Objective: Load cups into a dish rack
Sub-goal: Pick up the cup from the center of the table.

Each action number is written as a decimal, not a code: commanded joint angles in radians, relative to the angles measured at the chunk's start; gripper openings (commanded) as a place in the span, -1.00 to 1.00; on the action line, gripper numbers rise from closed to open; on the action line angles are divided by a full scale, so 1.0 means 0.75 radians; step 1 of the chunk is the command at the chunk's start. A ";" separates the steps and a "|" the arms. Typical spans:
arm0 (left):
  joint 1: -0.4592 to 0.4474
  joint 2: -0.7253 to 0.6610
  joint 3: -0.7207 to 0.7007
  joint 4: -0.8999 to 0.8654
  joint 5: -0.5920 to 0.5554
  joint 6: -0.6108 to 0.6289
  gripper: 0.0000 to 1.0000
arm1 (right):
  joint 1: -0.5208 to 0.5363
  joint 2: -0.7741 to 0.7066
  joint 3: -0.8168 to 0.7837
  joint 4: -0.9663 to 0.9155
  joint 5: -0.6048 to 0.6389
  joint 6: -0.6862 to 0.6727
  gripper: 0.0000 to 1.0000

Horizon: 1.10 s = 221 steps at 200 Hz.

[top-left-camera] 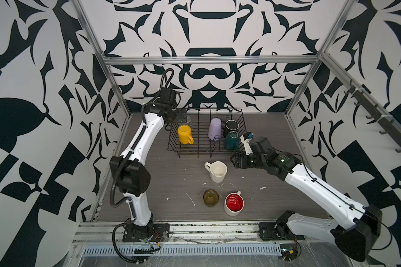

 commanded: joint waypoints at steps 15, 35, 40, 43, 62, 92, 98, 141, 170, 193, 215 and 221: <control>0.006 -0.284 -0.348 0.443 -0.024 0.058 0.98 | 0.077 0.054 0.070 -0.068 0.014 0.005 0.51; 0.006 -0.383 -0.455 0.506 0.025 0.064 0.98 | 0.126 0.098 0.091 -0.102 0.048 0.012 0.41; 0.005 -0.409 -0.480 0.521 0.027 0.062 0.99 | 0.136 0.112 0.096 -0.109 0.055 0.014 0.40; 0.006 -0.423 -0.497 0.528 0.028 0.061 0.99 | 0.145 0.119 0.099 -0.112 0.061 0.015 0.39; 0.006 -0.530 -0.628 0.640 0.045 0.077 0.99 | 0.188 0.165 0.113 -0.121 0.093 0.038 0.38; 0.006 -0.662 -0.771 0.731 0.003 0.086 0.99 | 0.236 0.249 0.128 -0.118 0.145 0.075 0.32; 0.006 -0.673 -0.781 0.729 0.003 0.093 0.99 | 0.239 0.266 0.128 -0.115 0.151 0.081 0.31; 0.007 -0.801 -0.872 0.740 0.016 0.094 0.98 | 0.241 0.365 0.126 -0.054 0.225 0.103 0.12; 0.005 -0.852 -0.930 0.772 0.014 0.102 0.99 | 0.241 0.421 0.127 -0.017 0.234 0.098 0.01; 0.005 -0.879 -0.963 0.796 0.028 0.107 0.98 | 0.241 0.466 0.136 -0.006 0.240 0.099 -0.07; 0.005 -0.890 -0.968 0.793 0.035 0.107 0.98 | 0.242 0.493 0.144 -0.001 0.245 0.091 -0.16; 0.005 -0.893 -0.968 0.790 0.033 0.109 0.98 | 0.243 0.495 0.143 -0.001 0.245 0.089 -0.22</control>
